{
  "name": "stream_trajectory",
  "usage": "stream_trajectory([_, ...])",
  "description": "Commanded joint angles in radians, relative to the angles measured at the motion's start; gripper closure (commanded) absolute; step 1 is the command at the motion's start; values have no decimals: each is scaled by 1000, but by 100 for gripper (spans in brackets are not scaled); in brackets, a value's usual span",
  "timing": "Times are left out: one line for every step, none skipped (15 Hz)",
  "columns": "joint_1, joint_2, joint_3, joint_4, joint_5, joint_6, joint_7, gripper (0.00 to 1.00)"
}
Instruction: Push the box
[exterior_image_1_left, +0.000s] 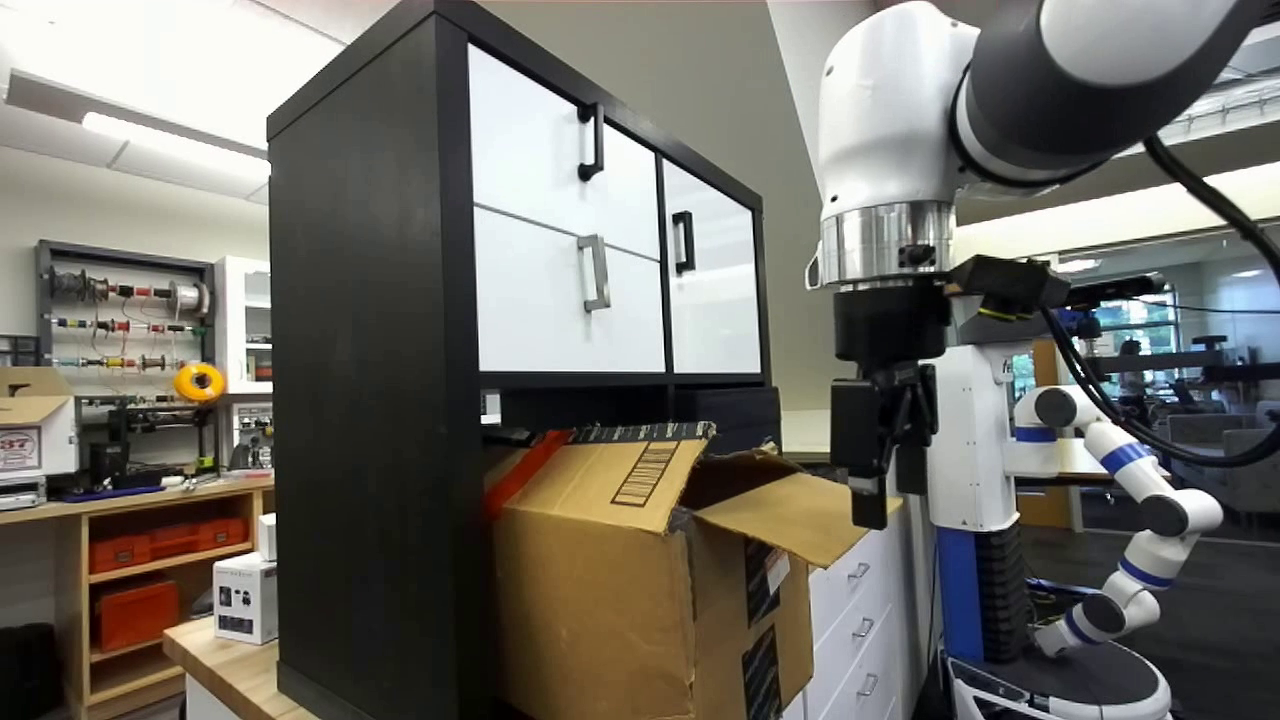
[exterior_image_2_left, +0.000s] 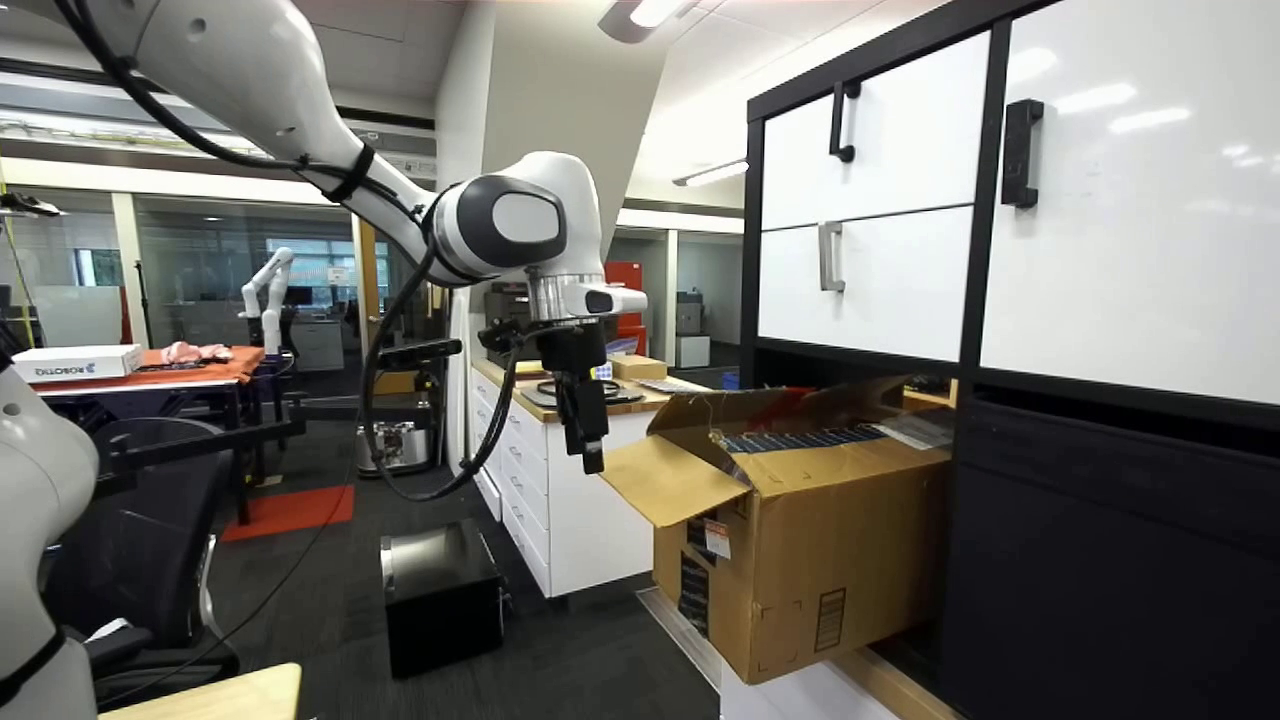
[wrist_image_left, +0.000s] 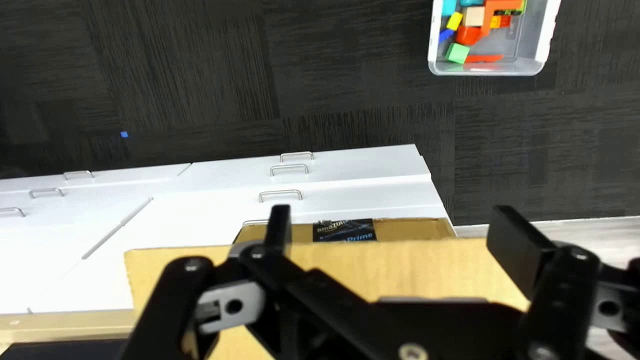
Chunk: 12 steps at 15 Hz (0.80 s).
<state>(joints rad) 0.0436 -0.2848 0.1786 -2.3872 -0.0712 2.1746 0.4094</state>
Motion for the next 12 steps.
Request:
stream_trajectory([-16, -76, -6, -107, -46, 143, 34, 0])
stream_trajectory([-23, -79, -6, -125, -57, 177, 37, 0])
stream_trajectory([-30, -76, -9, -142, -64, 213, 39, 0])
stream_trajectory([-37, -72, -10, -154, -68, 242, 40, 0])
stream_trajectory([-43, -64, -13, -165, -66, 269, 34, 0])
stream_trajectory([-47, -55, -13, -175, -64, 291, 29, 0])
stream_trajectory([-48, -44, -12, -184, -58, 307, 27, 0])
stream_trajectory([-49, -36, -12, -193, -54, 322, 24, 0])
stream_trajectory([-49, -28, -12, -199, -50, 334, 22, 0])
stream_trajectory([-49, -19, -10, -203, -51, 349, 23, 0])
stream_trajectory([-50, -9, -10, -206, -52, 362, 22, 0])
stream_trajectory([-52, 2, -11, -207, -55, 375, 23, 0])
